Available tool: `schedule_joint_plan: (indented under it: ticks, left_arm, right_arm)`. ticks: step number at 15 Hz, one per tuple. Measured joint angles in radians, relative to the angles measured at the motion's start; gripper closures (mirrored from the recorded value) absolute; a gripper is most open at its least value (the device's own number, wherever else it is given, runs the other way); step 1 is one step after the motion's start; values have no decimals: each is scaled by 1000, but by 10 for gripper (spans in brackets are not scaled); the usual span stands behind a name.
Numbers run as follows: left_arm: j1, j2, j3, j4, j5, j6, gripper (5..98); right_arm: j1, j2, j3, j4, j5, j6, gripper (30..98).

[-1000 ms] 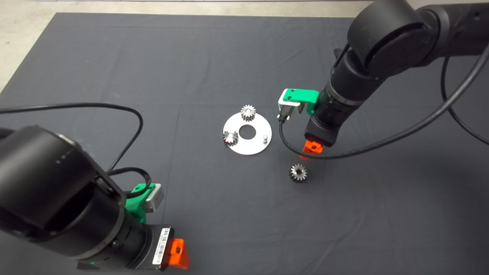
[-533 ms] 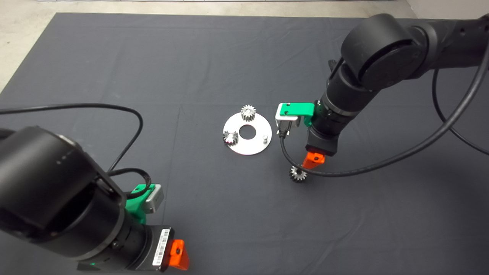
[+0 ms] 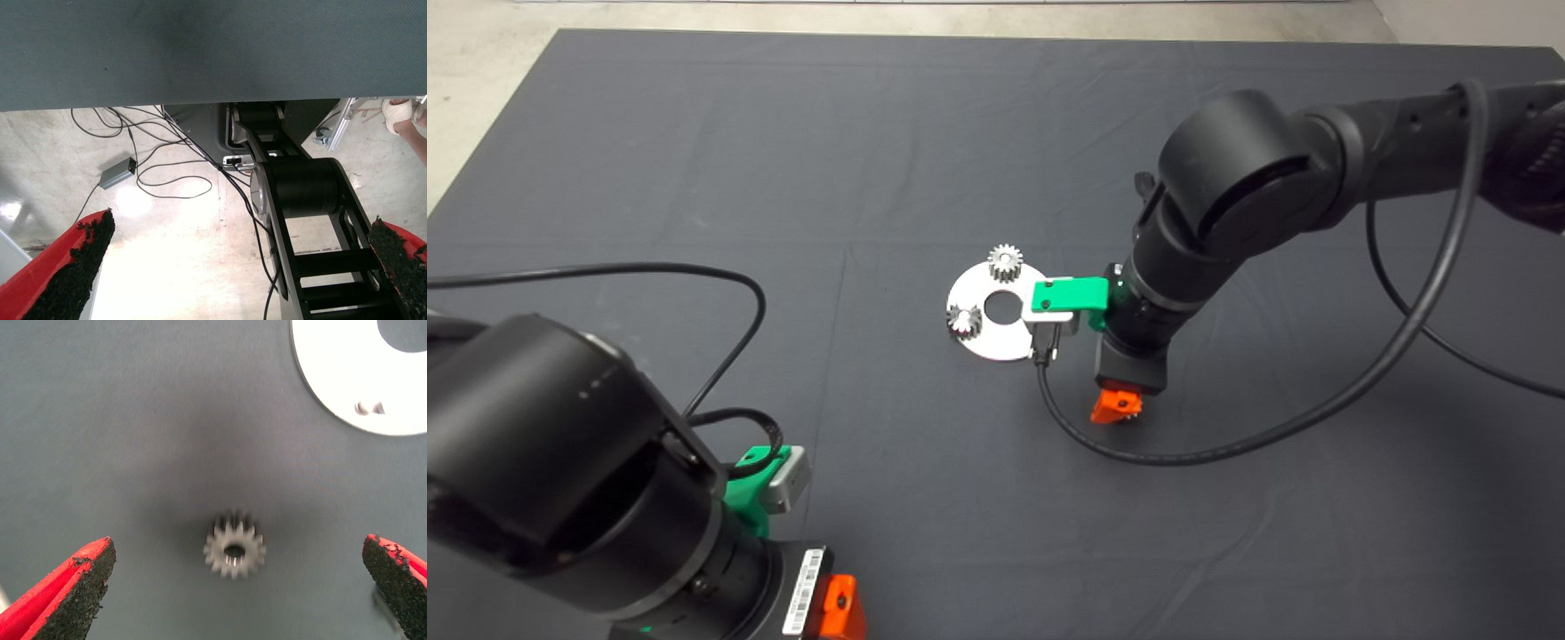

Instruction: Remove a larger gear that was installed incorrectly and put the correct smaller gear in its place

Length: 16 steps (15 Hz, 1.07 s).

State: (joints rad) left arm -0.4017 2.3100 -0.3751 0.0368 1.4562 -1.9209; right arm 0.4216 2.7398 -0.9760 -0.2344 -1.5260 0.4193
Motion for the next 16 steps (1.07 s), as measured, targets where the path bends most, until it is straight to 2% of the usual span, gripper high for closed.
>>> schedule_joint_plan:
  ticks: [3,8,16]
  left_arm:
    - [0,0,0,0,0,0,54]
    - [0,0,0,0,1,0,54]
    - [0,0,0,0,2,0,54]
  right_arm:
    - [-37,0,0,-42,-1,-4,308]
    - [-76,-22,4,-61,-1,-4,308]
    - [-129,-120,113,-122,-2,-7,308]
